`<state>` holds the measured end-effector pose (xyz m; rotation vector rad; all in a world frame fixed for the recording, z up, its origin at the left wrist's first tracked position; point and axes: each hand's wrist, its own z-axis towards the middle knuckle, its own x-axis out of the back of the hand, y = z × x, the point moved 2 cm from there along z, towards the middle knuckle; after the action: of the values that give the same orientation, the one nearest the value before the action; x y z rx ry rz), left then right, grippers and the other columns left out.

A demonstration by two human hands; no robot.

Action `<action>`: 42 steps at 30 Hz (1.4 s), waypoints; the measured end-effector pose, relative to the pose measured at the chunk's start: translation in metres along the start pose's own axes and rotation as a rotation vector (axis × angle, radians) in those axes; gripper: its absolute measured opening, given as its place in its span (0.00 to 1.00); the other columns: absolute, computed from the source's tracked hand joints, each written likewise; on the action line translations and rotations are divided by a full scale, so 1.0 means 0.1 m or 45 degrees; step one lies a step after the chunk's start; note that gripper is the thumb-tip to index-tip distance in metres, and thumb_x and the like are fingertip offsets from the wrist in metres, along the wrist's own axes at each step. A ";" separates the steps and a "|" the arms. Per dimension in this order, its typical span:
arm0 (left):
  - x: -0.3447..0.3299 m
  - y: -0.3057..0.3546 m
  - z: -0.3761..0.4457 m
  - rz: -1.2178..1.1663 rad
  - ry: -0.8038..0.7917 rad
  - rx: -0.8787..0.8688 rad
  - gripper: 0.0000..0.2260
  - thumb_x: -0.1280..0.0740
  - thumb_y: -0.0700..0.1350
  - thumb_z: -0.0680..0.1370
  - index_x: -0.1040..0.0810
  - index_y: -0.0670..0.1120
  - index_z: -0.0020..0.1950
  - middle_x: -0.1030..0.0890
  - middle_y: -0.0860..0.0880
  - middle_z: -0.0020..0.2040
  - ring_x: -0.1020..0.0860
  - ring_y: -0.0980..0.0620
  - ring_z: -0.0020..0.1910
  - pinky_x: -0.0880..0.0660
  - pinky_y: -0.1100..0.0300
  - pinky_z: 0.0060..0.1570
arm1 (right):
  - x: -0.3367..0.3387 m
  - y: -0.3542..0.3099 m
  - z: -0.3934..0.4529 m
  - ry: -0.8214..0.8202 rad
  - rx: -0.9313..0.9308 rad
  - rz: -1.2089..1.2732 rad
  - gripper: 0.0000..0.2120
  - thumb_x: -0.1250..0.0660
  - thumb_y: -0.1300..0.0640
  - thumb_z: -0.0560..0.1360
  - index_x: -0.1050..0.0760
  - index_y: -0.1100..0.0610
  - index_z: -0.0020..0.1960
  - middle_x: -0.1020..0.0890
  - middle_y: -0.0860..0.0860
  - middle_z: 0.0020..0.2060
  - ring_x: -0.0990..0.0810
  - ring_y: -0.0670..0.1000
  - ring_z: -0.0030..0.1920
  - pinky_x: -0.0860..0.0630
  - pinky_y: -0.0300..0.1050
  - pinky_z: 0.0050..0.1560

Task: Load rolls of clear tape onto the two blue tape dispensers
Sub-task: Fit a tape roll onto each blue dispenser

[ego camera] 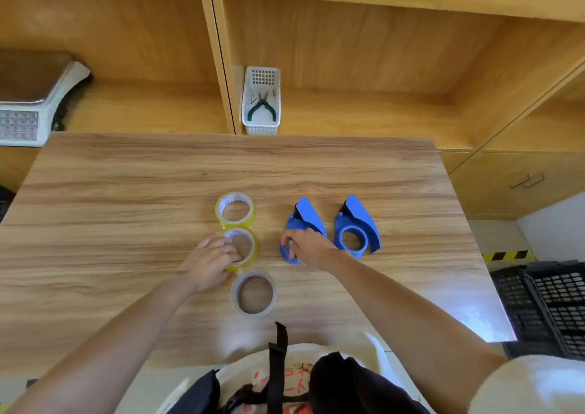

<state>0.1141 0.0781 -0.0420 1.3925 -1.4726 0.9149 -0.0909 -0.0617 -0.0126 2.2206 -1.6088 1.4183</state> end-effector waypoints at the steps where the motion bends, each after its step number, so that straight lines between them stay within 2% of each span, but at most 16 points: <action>1: 0.01 0.01 0.01 0.046 -0.045 0.000 0.18 0.34 0.46 0.76 0.25 0.54 0.66 0.24 0.57 0.64 0.34 0.53 0.72 0.51 0.50 0.76 | 0.03 0.04 0.01 0.032 -0.019 0.014 0.15 0.46 0.64 0.78 0.28 0.53 0.60 0.16 0.53 0.49 0.19 0.56 0.47 0.22 0.54 0.49; 3: 0.01 0.01 0.05 0.064 -0.070 -0.020 0.16 0.36 0.43 0.77 0.25 0.52 0.65 0.22 0.55 0.63 0.30 0.53 0.69 0.52 0.50 0.75 | 0.10 0.12 0.03 0.092 -0.058 0.030 0.16 0.48 0.62 0.79 0.29 0.50 0.61 0.16 0.53 0.50 0.20 0.56 0.46 0.24 0.52 0.47; 5: 0.01 0.02 0.04 0.072 -0.004 -0.072 0.13 0.33 0.43 0.76 0.23 0.51 0.60 0.20 0.54 0.58 0.24 0.53 0.63 0.45 0.51 0.72 | 0.16 0.18 0.03 0.139 -0.070 0.012 0.16 0.47 0.61 0.79 0.30 0.48 0.61 0.16 0.52 0.49 0.19 0.57 0.47 0.23 0.53 0.46; 8: 0.04 0.02 0.06 0.025 0.237 -0.145 0.12 0.23 0.47 0.67 0.20 0.51 0.47 0.17 0.55 0.44 0.17 0.53 0.44 0.27 0.59 0.53 | 0.25 0.26 0.04 0.217 -0.101 -0.003 0.16 0.48 0.61 0.79 0.32 0.47 0.62 0.16 0.52 0.47 0.18 0.57 0.46 0.22 0.54 0.44; 10: 0.11 0.08 0.07 -0.020 0.337 -0.180 0.10 0.24 0.50 0.68 0.20 0.50 0.46 0.18 0.55 0.41 0.17 0.53 0.40 0.23 0.62 0.41 | 0.29 0.31 0.05 0.260 -0.118 -0.028 0.15 0.49 0.61 0.79 0.33 0.46 0.61 0.16 0.52 0.46 0.18 0.58 0.44 0.20 0.55 0.44; 11: 0.16 0.11 0.08 -0.020 0.383 -0.199 0.07 0.29 0.51 0.72 0.21 0.50 0.46 0.19 0.55 0.42 0.17 0.54 0.40 0.23 0.63 0.39 | 0.30 0.33 0.06 0.278 -0.120 -0.037 0.15 0.49 0.60 0.79 0.34 0.46 0.61 0.16 0.53 0.45 0.18 0.58 0.43 0.20 0.56 0.44; 13: 0.26 0.15 0.12 -0.049 0.440 -0.217 0.11 0.41 0.54 0.76 0.23 0.51 0.48 0.20 0.55 0.42 0.18 0.54 0.41 0.25 0.63 0.39 | 0.33 0.35 0.06 0.301 -0.124 -0.033 0.15 0.48 0.60 0.80 0.35 0.46 0.62 0.16 0.53 0.44 0.18 0.59 0.42 0.20 0.57 0.44; 15: 0.37 0.21 0.18 -0.065 0.477 -0.251 0.13 0.44 0.55 0.77 0.23 0.50 0.49 0.21 0.55 0.42 0.19 0.54 0.41 0.26 0.60 0.41 | 0.34 0.36 0.06 0.317 -0.112 -0.013 0.15 0.47 0.58 0.80 0.36 0.46 0.64 0.16 0.53 0.46 0.18 0.59 0.44 0.20 0.57 0.45; 19: 0.57 0.37 0.35 -0.098 0.524 -0.326 0.13 0.43 0.55 0.78 0.24 0.48 0.48 0.23 0.53 0.42 0.21 0.51 0.39 0.26 0.58 0.39 | 0.40 0.33 0.05 0.368 -0.043 0.049 0.15 0.48 0.56 0.82 0.34 0.48 0.66 0.16 0.50 0.47 0.18 0.58 0.46 0.21 0.56 0.46; 23: 0.71 0.64 0.49 -0.078 0.539 -0.418 0.12 0.40 0.55 0.76 0.24 0.47 0.45 0.24 0.52 0.40 0.23 0.52 0.36 0.27 0.59 0.33 | 0.45 0.29 0.01 0.468 -0.016 0.174 0.15 0.53 0.47 0.83 0.29 0.50 0.58 0.16 0.50 0.43 0.18 0.57 0.42 0.22 0.55 0.45; 25: 0.69 0.77 0.56 -0.095 0.505 -0.449 0.10 0.34 0.52 0.75 0.24 0.45 0.45 0.24 0.50 0.39 0.22 0.50 0.35 0.27 0.58 0.31 | 0.43 0.30 -0.01 0.480 -0.004 0.154 0.14 0.52 0.45 0.83 0.30 0.49 0.54 0.17 0.52 0.40 0.19 0.58 0.40 0.23 0.54 0.42; 27: 0.68 0.88 0.62 -0.122 0.426 -0.417 0.10 0.30 0.49 0.74 0.24 0.43 0.45 0.23 0.48 0.39 0.21 0.46 0.35 0.30 0.56 0.28 | 0.39 0.34 -0.03 0.468 -0.006 0.118 0.12 0.50 0.46 0.83 0.30 0.49 0.56 0.18 0.53 0.38 0.20 0.59 0.38 0.26 0.51 0.39; 31: 0.61 1.03 0.71 -0.121 0.297 -0.296 0.13 0.36 0.48 0.79 0.23 0.39 0.56 0.21 0.44 0.50 0.19 0.41 0.45 0.33 0.53 0.35 | 0.28 0.42 -0.11 0.430 -0.019 0.028 0.15 0.46 0.49 0.82 0.34 0.46 0.68 0.20 0.55 0.38 0.21 0.59 0.38 0.30 0.48 0.37; 34: 0.60 1.08 0.75 -0.112 0.292 -0.278 0.13 0.37 0.48 0.80 0.24 0.40 0.57 0.21 0.45 0.51 0.20 0.43 0.48 0.34 0.53 0.35 | 0.21 0.46 -0.17 0.385 -0.018 -0.020 0.19 0.46 0.51 0.83 0.39 0.44 0.74 0.22 0.52 0.41 0.25 0.54 0.38 0.32 0.47 0.37; 39: 0.61 1.11 0.80 -0.133 0.292 -0.299 0.13 0.37 0.49 0.80 0.23 0.41 0.56 0.20 0.45 0.51 0.19 0.44 0.48 0.30 0.52 0.35 | 0.22 0.46 -0.15 0.391 -0.029 -0.082 0.20 0.48 0.52 0.84 0.42 0.44 0.75 0.26 0.50 0.40 0.26 0.54 0.40 0.30 0.49 0.37; 42: 0.59 1.09 0.78 -0.124 0.315 -0.343 0.11 0.34 0.48 0.77 0.22 0.41 0.53 0.19 0.45 0.48 0.18 0.45 0.45 0.33 0.55 0.31 | 0.25 0.45 -0.12 0.406 -0.064 -0.120 0.19 0.48 0.55 0.84 0.40 0.47 0.74 0.25 0.53 0.39 0.27 0.55 0.37 0.33 0.49 0.35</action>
<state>-0.0017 -0.0044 -0.0062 1.1018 -1.2763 0.7655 -0.1330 -0.0944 -0.0079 1.8964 -1.4004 1.5881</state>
